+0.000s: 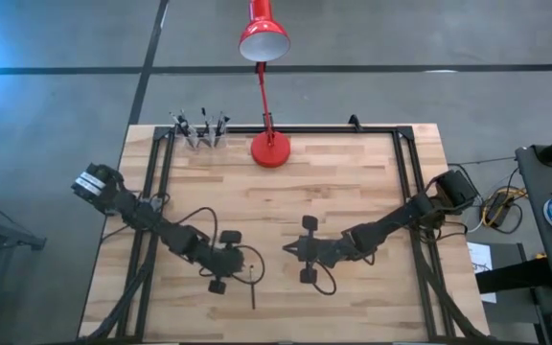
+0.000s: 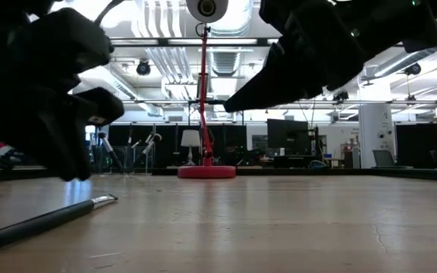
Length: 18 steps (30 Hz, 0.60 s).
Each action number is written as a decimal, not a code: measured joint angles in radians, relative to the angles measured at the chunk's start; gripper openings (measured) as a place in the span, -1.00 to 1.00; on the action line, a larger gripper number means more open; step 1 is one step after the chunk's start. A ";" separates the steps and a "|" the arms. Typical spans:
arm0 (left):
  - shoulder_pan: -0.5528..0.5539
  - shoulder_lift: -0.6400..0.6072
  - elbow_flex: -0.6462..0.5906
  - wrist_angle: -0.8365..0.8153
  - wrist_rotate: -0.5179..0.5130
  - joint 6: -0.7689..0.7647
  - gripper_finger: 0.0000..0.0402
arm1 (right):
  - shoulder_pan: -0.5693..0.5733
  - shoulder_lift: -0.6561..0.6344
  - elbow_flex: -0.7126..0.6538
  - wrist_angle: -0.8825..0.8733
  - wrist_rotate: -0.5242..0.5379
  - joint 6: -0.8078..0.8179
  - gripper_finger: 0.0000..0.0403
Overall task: Pick & Place Makeup Supplies
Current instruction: Put the makeup brush into the transparent organizer
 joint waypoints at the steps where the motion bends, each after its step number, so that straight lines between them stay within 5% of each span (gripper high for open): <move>1: 0.000 0.000 -0.001 0.018 -0.004 0.000 -0.73 | 0.000 0.000 0.000 0.005 0.000 0.000 -0.96; 9: 0.017 0.025 0.063 0.042 0.007 0.094 -0.63 | 0.000 -0.003 0.000 0.017 0.000 -0.026 -0.96; 18: 0.032 0.152 0.197 -0.121 0.097 0.268 -0.58 | 0.001 -0.003 0.000 0.014 0.000 -0.027 -0.96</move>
